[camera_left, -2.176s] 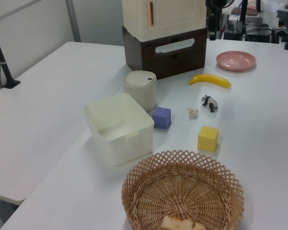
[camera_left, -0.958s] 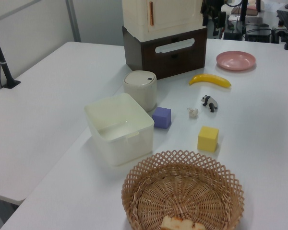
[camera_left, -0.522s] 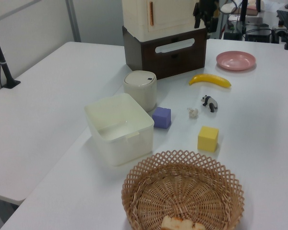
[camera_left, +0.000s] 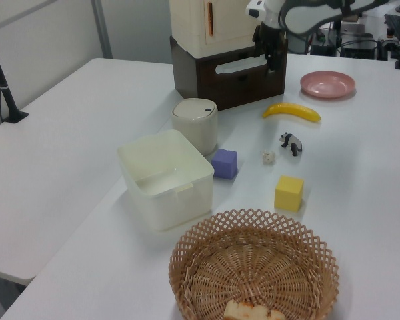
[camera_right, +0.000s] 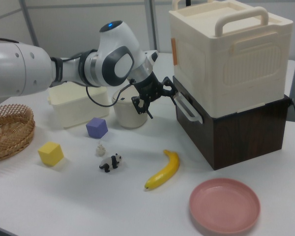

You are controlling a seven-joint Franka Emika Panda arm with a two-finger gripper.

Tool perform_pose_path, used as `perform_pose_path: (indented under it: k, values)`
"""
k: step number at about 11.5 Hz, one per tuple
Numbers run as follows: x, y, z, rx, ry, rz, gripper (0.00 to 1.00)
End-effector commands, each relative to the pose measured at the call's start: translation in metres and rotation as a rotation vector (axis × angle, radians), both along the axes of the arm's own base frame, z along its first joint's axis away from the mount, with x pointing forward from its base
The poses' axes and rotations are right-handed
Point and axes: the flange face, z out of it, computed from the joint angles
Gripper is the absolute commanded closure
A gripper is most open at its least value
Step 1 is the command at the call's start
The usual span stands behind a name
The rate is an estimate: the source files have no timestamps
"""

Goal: Open the drawer
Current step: 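Lower the gripper and close it on the drawer handle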

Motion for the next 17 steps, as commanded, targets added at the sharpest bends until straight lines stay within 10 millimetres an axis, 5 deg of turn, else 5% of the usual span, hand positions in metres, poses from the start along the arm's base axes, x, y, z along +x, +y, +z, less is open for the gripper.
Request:
perform_pose_path:
  k: [1,5,10,12,15,17]
  values:
    - [0.002,0.011,-0.006,-0.026,-0.107,-0.062,0.00]
    - [0.018,-0.001,-0.034,-0.046,-0.188,-0.070,0.04]
    - [0.027,-0.031,-0.041,-0.075,-0.223,-0.093,0.12]
    - [0.028,-0.030,-0.039,-0.075,-0.249,-0.083,0.26]
    - [0.027,-0.034,-0.040,-0.120,-0.237,-0.057,0.69]
    - [0.026,-0.034,-0.041,-0.126,-0.234,-0.052,0.80]
